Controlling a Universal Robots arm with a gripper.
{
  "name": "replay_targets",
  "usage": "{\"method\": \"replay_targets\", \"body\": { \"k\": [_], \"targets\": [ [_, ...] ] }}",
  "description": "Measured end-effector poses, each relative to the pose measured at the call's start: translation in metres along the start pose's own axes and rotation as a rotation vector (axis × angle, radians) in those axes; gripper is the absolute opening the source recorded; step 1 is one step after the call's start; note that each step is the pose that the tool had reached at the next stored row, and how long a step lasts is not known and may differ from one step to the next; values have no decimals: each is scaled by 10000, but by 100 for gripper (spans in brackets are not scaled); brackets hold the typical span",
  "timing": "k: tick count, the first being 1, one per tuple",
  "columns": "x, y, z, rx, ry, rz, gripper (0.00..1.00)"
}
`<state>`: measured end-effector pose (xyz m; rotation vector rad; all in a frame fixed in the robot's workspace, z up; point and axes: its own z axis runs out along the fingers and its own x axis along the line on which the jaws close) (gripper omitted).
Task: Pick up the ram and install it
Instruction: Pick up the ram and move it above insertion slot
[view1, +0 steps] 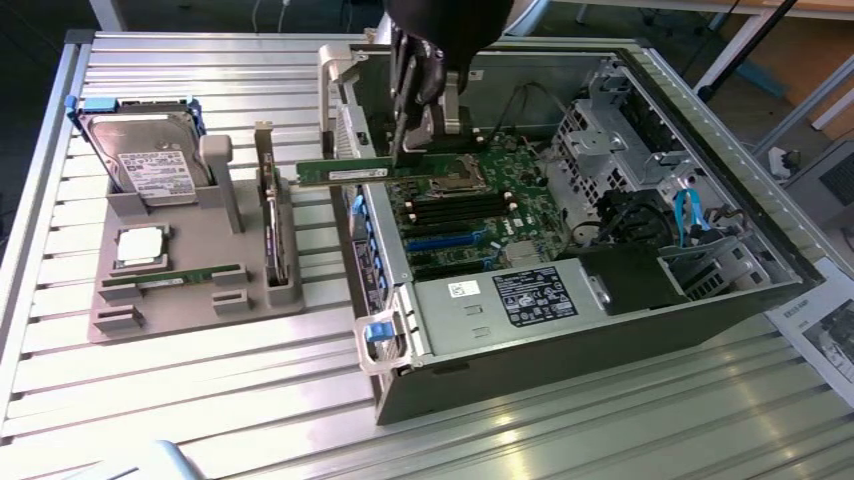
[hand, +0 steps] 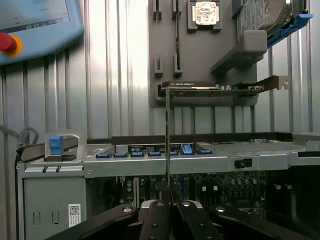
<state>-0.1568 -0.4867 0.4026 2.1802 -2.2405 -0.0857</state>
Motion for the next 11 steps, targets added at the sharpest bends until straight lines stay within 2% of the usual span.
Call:
{"method": "replay_targets", "body": {
  "k": [6, 11],
  "targets": [
    [-3, -185, -9, -3, 0, 0, 12],
    [-7, -378, -18, -6, 0, 0, 12]
  ]
}}
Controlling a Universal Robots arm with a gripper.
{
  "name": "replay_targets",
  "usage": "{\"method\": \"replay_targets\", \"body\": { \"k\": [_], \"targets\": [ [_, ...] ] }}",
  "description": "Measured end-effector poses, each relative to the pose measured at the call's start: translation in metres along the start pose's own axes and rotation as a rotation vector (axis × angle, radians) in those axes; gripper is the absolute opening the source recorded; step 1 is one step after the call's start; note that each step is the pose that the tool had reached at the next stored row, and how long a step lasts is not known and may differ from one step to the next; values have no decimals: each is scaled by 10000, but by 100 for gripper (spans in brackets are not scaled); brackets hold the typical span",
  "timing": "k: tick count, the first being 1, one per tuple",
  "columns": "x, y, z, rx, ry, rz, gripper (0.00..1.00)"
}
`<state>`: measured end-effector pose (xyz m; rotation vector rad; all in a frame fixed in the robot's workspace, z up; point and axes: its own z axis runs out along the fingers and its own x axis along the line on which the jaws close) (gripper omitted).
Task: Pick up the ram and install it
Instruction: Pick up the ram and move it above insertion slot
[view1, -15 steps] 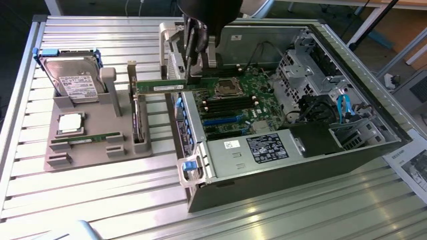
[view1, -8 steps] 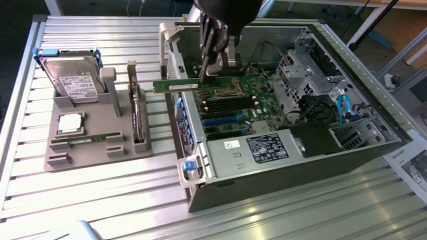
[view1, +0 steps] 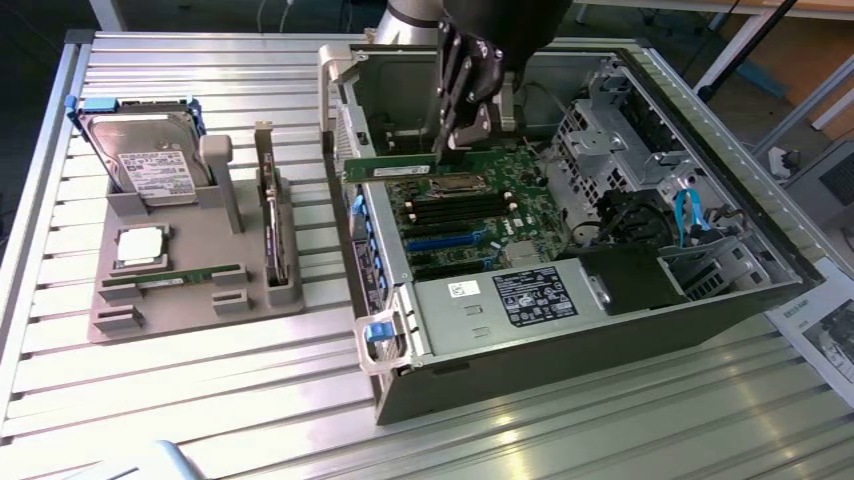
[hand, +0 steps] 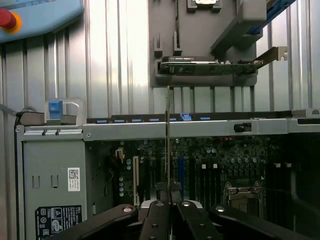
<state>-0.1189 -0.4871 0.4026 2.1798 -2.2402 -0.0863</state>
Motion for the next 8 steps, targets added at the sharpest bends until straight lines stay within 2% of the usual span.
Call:
{"method": "replay_targets", "body": {
  "k": [8],
  "targets": [
    [-4, -230, -12, -3, 1, -1, 12]
  ]
}}
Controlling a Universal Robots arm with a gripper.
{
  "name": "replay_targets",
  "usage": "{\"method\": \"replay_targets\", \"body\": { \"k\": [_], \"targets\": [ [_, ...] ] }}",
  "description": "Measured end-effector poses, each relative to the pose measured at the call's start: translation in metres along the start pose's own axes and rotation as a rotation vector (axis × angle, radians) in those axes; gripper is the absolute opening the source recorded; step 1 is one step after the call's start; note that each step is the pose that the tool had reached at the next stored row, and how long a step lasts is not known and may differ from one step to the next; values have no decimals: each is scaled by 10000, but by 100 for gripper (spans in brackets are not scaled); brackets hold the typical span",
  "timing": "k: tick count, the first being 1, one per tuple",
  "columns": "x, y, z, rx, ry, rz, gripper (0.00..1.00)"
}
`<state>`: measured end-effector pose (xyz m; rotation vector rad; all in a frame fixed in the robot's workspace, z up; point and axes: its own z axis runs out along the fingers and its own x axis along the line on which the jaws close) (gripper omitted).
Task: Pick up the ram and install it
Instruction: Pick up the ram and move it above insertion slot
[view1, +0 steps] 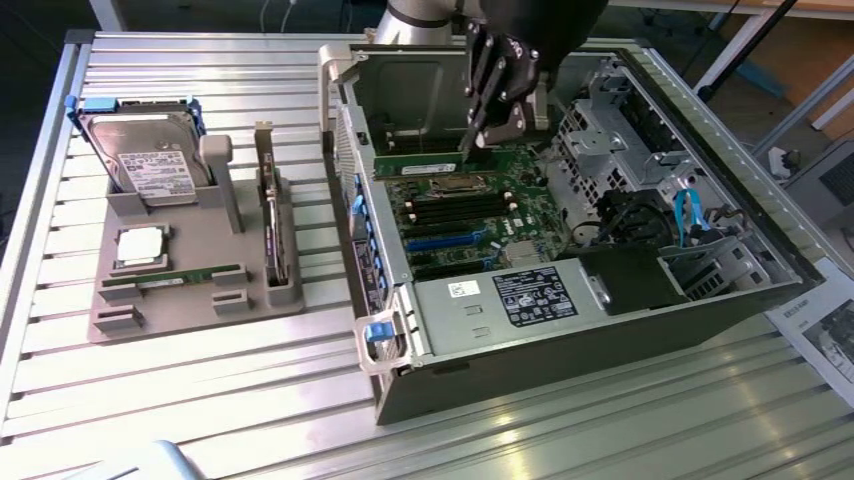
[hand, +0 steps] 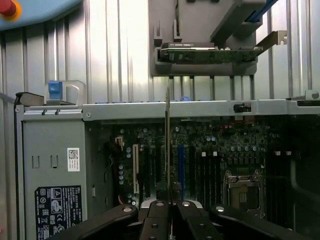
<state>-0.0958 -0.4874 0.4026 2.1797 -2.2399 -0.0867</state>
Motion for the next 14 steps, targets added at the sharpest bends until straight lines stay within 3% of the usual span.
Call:
{"method": "replay_targets", "body": {
  "k": [7, 14],
  "targets": [
    [-4, -258, -13, -4, 0, 0, 12],
    [-7, -463, -23, -5, 0, 1, 12]
  ]
}}
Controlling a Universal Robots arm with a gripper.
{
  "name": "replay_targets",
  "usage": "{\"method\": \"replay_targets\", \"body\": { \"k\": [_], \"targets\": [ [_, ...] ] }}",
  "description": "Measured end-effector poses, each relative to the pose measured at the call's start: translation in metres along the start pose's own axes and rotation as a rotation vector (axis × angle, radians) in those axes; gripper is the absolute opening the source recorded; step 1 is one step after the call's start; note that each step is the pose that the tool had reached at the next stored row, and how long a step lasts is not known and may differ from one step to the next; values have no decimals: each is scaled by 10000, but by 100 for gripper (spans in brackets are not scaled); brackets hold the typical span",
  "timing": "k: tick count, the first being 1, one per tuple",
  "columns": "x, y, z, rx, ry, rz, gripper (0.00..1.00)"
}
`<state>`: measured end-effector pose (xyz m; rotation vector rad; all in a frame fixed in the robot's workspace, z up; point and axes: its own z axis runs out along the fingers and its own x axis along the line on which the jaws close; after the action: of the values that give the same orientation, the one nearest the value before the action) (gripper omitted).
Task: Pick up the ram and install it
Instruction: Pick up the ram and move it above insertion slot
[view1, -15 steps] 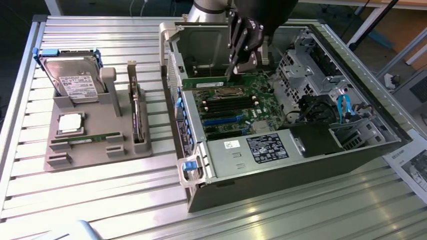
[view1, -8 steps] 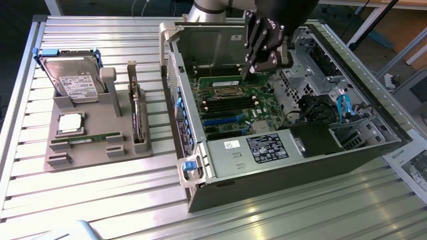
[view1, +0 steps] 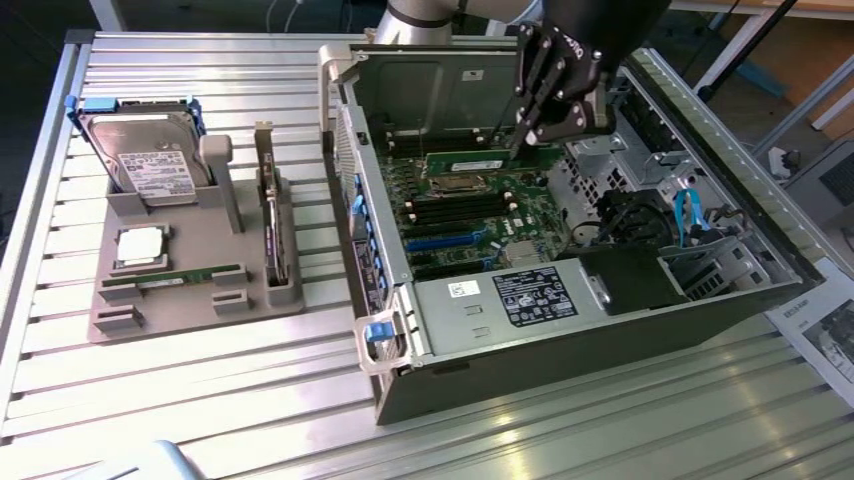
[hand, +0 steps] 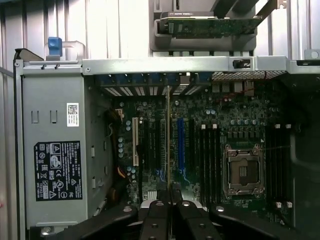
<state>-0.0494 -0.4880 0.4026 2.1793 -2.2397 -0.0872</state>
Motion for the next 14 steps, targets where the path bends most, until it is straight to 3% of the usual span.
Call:
{"method": "replay_targets", "body": {
  "k": [5, 14],
  "targets": [
    [-2, -159, -8, 0, 0, -1, 12],
    [-9, -168, -7, -1, 0, -1, 12]
  ]
}}
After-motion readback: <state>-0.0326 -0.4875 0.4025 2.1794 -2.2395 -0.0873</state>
